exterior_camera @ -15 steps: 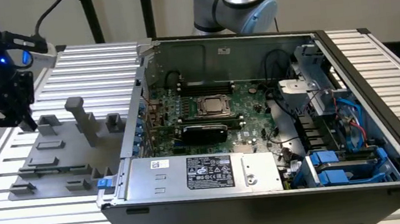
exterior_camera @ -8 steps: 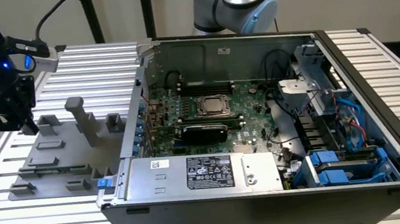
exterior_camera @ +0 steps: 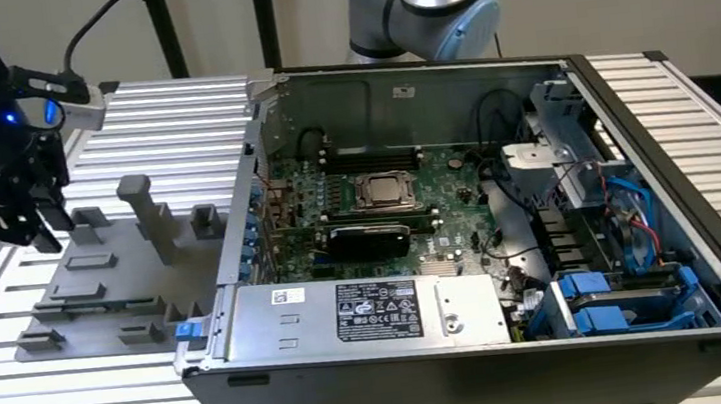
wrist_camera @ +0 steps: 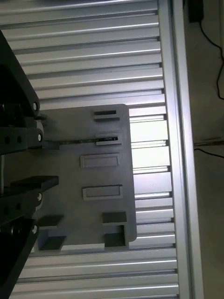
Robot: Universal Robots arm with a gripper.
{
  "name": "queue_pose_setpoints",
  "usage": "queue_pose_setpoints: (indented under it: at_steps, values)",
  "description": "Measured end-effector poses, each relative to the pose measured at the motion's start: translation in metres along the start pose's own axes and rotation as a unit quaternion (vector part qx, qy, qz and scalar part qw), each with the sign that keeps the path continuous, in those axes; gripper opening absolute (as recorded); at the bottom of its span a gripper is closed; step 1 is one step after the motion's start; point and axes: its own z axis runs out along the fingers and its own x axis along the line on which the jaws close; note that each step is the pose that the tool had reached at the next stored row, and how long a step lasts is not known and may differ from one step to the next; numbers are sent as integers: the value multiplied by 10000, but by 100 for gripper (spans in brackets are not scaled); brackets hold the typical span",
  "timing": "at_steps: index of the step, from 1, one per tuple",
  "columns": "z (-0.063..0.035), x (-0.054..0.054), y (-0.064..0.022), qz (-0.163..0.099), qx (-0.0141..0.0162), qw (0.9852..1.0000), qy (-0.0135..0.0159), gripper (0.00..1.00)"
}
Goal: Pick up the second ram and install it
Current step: 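Pick up the second ram and move it above second insertion slot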
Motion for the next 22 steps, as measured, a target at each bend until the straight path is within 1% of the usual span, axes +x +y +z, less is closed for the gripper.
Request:
queue_pose_setpoints:
  at_steps: [4, 11, 22]
  values:
    - [35, 26, -10, 0, 0, 10000, 0, 100]
    - [160, 87, -38, 0, 1, 10000, 0, 100]
    - [358, 128, -71, -1, 0, 10000, 0, 100]
